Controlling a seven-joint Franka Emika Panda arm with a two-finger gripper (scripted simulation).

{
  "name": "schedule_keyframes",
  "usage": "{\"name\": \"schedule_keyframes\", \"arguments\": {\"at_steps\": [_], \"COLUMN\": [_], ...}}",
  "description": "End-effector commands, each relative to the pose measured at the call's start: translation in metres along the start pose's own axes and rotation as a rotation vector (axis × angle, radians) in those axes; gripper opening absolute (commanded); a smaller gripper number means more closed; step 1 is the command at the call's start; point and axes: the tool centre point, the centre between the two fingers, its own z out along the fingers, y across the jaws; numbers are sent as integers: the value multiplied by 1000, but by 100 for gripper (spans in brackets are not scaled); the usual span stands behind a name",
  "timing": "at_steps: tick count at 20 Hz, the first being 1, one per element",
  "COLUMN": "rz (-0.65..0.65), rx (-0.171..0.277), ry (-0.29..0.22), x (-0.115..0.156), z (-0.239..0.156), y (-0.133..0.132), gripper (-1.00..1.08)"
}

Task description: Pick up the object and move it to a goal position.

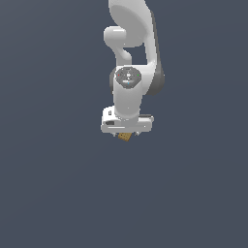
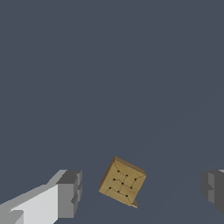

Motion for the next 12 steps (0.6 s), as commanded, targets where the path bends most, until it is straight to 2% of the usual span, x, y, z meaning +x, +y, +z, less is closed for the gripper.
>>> {"name": "schedule_keyframes", "arguments": {"at_steps": [1, 12], "rz": [0, 31], "rx": [0, 14], "ry": [0, 4], "x": [0, 3], "z": [0, -7], "y": [0, 1], "gripper": [100, 100]}}
